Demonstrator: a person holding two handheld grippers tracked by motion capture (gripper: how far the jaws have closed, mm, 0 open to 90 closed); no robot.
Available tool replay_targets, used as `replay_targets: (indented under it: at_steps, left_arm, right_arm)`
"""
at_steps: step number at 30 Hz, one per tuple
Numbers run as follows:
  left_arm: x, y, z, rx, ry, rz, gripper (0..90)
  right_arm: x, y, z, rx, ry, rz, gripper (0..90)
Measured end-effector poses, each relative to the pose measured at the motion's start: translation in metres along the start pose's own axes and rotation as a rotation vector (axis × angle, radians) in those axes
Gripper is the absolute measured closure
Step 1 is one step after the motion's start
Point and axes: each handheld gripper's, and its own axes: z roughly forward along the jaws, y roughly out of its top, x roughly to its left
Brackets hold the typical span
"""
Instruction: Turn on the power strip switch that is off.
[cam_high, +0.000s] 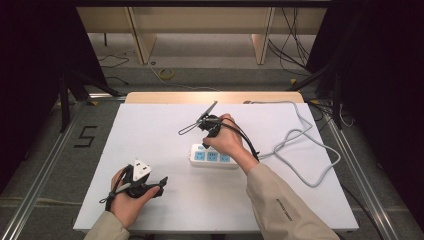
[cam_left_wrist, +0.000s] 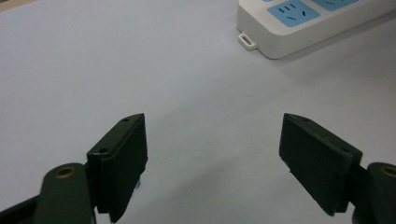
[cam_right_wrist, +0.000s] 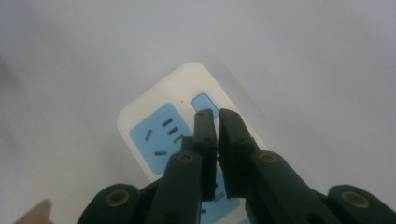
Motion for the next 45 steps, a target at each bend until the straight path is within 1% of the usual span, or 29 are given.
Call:
replay_targets:
  at_steps: [2,5,10,14,15,17,19,23,28,31,32,34,36,40,45]
  left_arm:
    - [0.000,0.000,0.000,0.001,0.000,0.000,23.3]
    - [0.000,0.000,0.000,-0.002,0.001,-0.001,23.4]
    - [0.000,-0.001,0.000,0.003,0.001,-0.001,23.4]
    - [-0.001,-0.001,0.000,-0.001,0.001,-0.005,23.4]
    - [-0.001,-0.001,0.000,0.000,0.000,-0.005,23.4]
    - [0.000,-0.001,0.000,-0.001,0.002,-0.006,23.4]
    - [0.000,-0.001,-0.001,0.003,0.002,-0.004,23.4]
    - [-0.001,-0.001,0.000,0.001,0.001,-0.009,23.4]
    - [0.000,-0.002,0.000,0.002,0.005,-0.012,23.4]
    - [0.001,-0.002,-0.001,0.003,0.006,-0.018,23.4]
    - [0.001,-0.002,-0.001,0.004,0.004,-0.022,23.4]
    - [0.002,-0.003,-0.001,0.006,0.004,-0.024,23.3]
    - [0.002,-0.003,0.000,0.003,0.005,-0.025,23.2]
    - [0.002,-0.003,0.001,0.011,0.005,-0.024,23.1]
    - [0.002,-0.003,0.001,0.007,0.007,-0.029,22.8]
  right_arm:
    - [-0.001,-0.005,-0.002,-0.007,0.012,-0.002,85.0]
    - [-0.002,-0.013,-0.005,-0.013,0.016,-0.002,83.8]
    - [-0.003,-0.028,-0.013,-0.052,-0.002,-0.009,81.2]
    - [-0.005,-0.041,-0.020,-0.074,-0.002,-0.014,79.0]
    - [-0.005,-0.045,-0.021,-0.080,-0.006,-0.008,78.2]
    - [-0.007,-0.053,-0.025,-0.098,0.003,-0.005,77.0]
    - [-0.010,-0.065,-0.028,-0.122,0.014,0.007,76.4]
    - [-0.015,-0.088,-0.037,-0.158,0.015,0.031,73.4]
    - [-0.021,-0.119,-0.050,-0.198,-0.007,0.034,70.3]
    - [-0.022,-0.139,-0.057,-0.222,-0.011,0.040,67.7]
    - [-0.023,-0.147,-0.058,-0.234,-0.014,0.034,66.8]
    - [-0.024,-0.162,-0.062,-0.253,-0.009,0.053,64.7]
    - [-0.025,-0.178,-0.064,-0.283,-0.011,0.062,61.8]
    - [-0.026,-0.206,-0.066,-0.329,-0.010,0.085,59.8]
    - [-0.024,-0.221,-0.068,-0.361,-0.015,0.084,58.3]
